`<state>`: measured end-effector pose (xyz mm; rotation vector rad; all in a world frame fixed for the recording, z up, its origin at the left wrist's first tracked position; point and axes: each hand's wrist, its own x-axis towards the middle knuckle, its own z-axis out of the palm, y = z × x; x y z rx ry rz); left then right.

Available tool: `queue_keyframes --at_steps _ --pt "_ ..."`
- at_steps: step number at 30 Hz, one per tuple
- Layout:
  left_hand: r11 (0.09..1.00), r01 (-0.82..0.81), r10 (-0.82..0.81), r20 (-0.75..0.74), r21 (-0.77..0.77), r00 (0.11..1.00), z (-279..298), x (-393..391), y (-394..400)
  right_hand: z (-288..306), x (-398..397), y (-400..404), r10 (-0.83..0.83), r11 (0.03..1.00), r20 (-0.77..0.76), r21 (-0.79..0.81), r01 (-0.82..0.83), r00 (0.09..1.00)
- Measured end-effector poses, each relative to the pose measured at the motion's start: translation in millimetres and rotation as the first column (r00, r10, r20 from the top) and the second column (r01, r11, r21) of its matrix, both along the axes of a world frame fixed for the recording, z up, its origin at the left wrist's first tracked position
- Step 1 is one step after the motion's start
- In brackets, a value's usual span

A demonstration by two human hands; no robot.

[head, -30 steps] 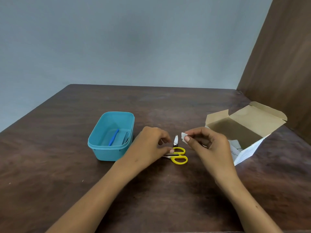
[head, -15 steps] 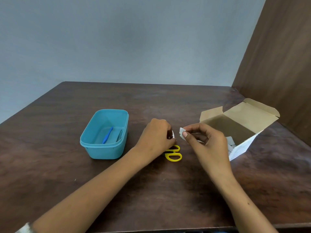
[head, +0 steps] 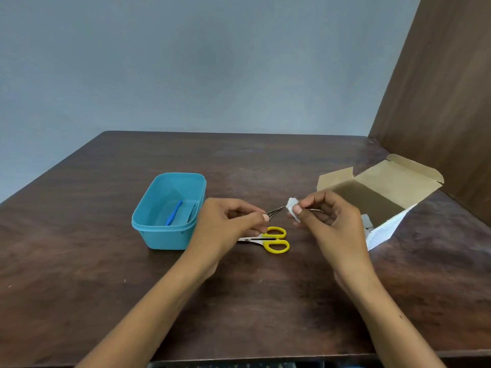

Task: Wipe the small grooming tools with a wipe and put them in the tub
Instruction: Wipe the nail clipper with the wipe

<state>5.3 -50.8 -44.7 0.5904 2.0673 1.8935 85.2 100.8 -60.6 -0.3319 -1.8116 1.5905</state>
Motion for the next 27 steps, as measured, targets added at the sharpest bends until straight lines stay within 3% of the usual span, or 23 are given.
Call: queue_keyframes --at_steps 3,7,10,13,16,19,22,27 --pt "0.992 0.005 -0.029 0.194 0.123 0.981 0 5 -2 2 1 -2 0.057 0.996 -0.006 -0.073 -0.058 0.998" --pt "0.976 0.001 -0.056 0.249 0.217 0.967 -1 7 -2 5 3 -5 0.099 0.991 -0.006 -0.094 -0.099 0.995" --pt "0.971 0.023 -0.090 0.274 0.239 0.958 -2 10 -1 6 4 -7 0.082 0.997 -0.055 -0.002 -0.083 0.995" --pt "0.964 0.049 -0.132 0.310 0.261 0.942 -3 12 -1 4 4 -8 -0.063 0.981 -0.062 0.179 0.074 0.996" --pt "0.960 0.058 -0.152 0.334 0.276 0.930 -4 13 -2 2 4 -10 -0.233 0.857 -0.126 0.441 0.265 0.964" --pt "0.957 0.062 -0.159 0.334 0.284 0.929 -6 13 -2 2 3 -8 -0.261 0.697 -0.271 0.611 0.375 0.926" --pt "0.956 0.054 -0.149 0.319 0.289 0.936 -8 14 -2 -1 1 -11 -0.201 0.603 -0.270 0.723 0.337 0.942" --pt "0.959 0.021 -0.107 0.292 0.284 0.951 -9 14 -1 -6 2 -23 -0.130 0.569 -0.174 0.793 0.217 0.976"
